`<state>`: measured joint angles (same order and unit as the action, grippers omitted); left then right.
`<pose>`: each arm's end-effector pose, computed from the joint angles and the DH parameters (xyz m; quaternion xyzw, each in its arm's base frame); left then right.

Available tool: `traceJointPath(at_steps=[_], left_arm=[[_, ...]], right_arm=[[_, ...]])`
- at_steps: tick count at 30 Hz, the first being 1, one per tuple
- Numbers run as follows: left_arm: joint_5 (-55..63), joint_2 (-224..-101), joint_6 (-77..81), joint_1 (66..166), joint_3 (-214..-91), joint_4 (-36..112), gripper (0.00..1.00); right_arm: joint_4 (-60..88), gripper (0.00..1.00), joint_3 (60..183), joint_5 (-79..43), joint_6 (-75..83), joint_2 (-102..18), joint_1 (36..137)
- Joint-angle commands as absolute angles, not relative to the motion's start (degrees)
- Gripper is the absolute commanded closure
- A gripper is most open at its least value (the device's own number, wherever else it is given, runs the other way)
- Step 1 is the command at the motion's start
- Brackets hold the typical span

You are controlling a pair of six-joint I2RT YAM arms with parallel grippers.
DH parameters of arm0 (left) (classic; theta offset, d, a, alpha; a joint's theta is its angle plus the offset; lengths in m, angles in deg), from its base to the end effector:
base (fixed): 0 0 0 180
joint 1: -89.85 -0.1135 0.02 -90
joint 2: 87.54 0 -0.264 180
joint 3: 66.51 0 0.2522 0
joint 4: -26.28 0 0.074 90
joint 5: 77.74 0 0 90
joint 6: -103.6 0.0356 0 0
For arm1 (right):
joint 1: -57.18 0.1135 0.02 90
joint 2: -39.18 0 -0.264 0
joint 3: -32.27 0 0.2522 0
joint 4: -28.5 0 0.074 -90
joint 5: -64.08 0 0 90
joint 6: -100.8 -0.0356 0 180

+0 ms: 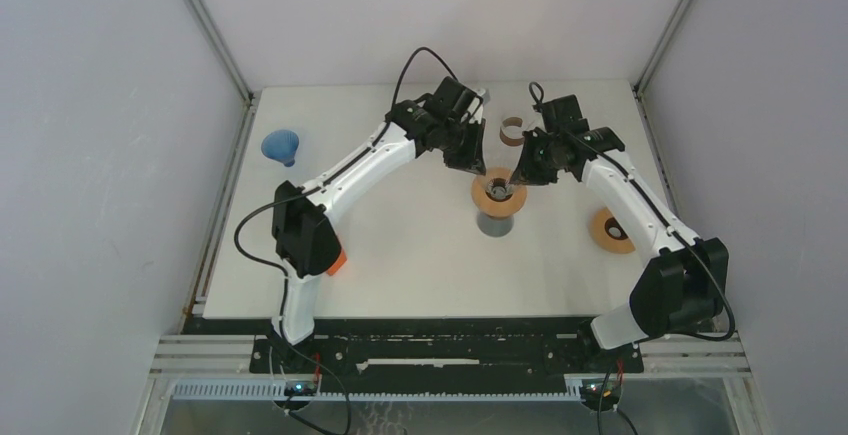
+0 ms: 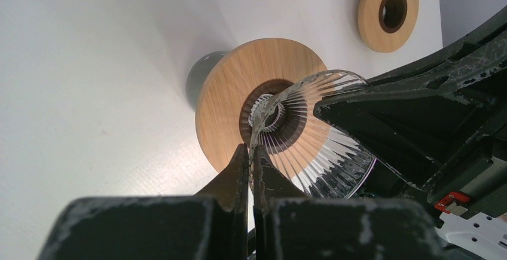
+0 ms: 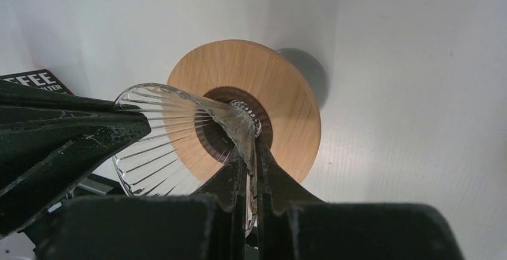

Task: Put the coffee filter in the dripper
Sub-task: Press the coffee dripper onto the connecting ring.

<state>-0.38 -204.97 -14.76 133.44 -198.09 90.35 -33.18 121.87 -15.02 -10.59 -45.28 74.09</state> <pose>0.3250 -0.3202 0.3263 0.1611 0.9205 -0.2838 0.2149 0.2906 0.0954 0.3080 0.0099 0.9537 0.1799 0.2409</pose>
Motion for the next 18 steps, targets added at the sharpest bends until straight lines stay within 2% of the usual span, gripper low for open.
traceJointPath(at_steps=[1,18], left_arm=[[-0.67,-203.21,-12.1,134.23,-195.64,91.01,1.0],[2.24,-205.02,-11.05,136.96,-193.94,90.99,1.0]], right_arm=[[-34.0,1.0,120.97,-15.66,-9.11,-46.6,75.98],[-31.05,1.0,112.97,-18.86,-7.97,-46.23,75.65]])
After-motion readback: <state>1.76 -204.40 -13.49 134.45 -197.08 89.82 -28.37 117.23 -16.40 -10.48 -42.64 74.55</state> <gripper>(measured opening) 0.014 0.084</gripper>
